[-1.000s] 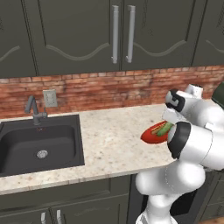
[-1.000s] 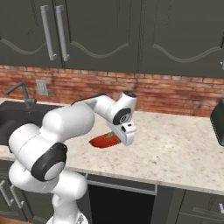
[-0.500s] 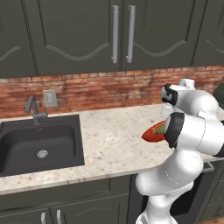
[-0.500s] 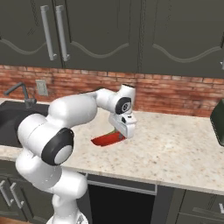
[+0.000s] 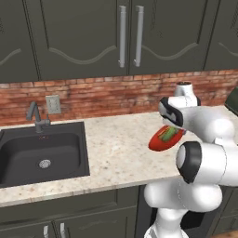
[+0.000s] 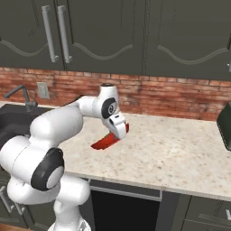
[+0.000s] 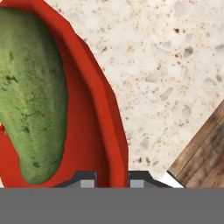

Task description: Dump the cucumber and hot dog from the bowl so the bowl can be washed. Place the bowl in the sink after clearing the leftovers.

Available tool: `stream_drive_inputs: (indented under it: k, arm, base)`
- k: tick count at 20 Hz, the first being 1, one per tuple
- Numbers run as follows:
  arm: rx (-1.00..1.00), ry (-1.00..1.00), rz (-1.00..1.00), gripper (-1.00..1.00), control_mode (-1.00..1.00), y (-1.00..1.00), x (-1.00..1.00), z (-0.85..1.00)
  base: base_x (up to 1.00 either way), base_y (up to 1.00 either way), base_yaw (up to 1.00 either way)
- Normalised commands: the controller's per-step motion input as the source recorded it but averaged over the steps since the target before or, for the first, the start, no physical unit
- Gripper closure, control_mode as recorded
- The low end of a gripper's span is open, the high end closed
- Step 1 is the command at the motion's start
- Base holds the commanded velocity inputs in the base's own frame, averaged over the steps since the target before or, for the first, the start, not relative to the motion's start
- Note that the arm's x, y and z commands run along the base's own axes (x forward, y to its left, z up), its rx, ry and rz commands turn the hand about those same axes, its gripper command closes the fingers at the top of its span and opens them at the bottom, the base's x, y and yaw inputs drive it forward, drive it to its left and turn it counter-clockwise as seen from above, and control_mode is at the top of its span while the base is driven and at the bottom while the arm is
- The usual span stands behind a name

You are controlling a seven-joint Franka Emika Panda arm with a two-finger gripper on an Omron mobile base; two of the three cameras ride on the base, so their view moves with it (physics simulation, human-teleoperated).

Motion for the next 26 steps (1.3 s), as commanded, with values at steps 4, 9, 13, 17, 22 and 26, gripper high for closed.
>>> stream_drive_inputs:
  k: [4, 9, 13, 17, 22, 26]
  arm:
    - [-0.23, -0.09, 0.0, 1.0, -1.0, 0.42, 0.01, 0.18]
    - [-0.1, 0.03, 0.0, 1.0, -1.0, 0.07, 0.11, 0.07]
    - [-0.01, 0.06, 0.0, 1.0, -1.0, 0.0, 0.1, 0.0]
    - [-0.08, -0.01, 0.0, 1.0, -1.0, 0.13, 0.0, 0.03]
    - [-0.23, -0.03, 0.0, 1.0, -1.0, 0.44, 0.0, 0.15]
    - [-0.2, 0.0, 0.0, 1.0, -1.0, 0.3, 0.0, 0.09]
  base:
    - [0.0, 0.0, 0.0]
    - [0.0, 0.0, 0.0]
    - [0.0, 0.0, 0.0]
    - [0.0, 0.0, 0.0]
    - [0.0, 0.0, 0.0]
    - [0.0, 0.0, 0.0]
